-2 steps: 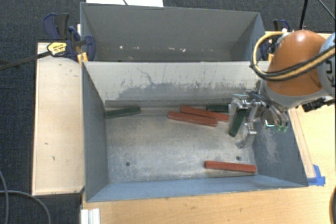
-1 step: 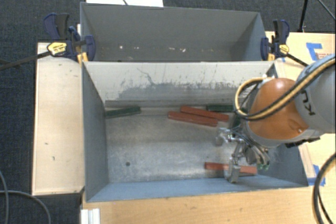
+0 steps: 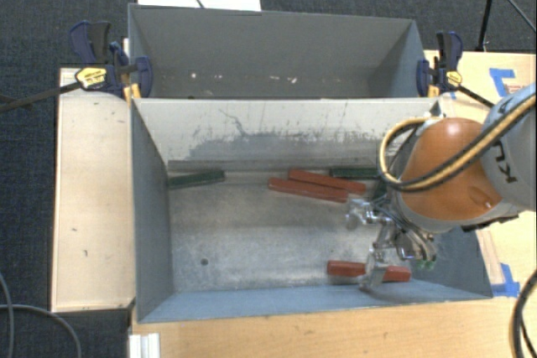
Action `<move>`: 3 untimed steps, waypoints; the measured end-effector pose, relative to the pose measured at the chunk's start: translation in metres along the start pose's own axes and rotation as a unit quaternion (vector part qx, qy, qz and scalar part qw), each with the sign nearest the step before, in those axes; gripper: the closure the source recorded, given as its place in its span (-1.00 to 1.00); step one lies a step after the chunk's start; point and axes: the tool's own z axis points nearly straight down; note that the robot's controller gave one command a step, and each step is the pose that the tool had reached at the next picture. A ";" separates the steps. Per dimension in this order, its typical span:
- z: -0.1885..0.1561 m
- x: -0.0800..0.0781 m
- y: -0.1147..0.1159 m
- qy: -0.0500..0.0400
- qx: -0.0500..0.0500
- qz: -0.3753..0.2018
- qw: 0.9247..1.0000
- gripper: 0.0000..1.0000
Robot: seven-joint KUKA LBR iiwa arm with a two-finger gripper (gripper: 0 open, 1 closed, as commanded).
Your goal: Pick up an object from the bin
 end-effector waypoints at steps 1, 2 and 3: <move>-0.016 -0.002 -0.015 0.000 0.000 -0.026 1.000 -1.00; 0.033 -0.006 -0.006 0.001 -0.001 0.004 1.000 -1.00; 0.032 -0.007 -0.006 0.000 0.000 0.002 1.000 -1.00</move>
Offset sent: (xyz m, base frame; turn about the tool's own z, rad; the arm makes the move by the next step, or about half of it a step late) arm 0.0008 -0.0143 0.0151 -0.0548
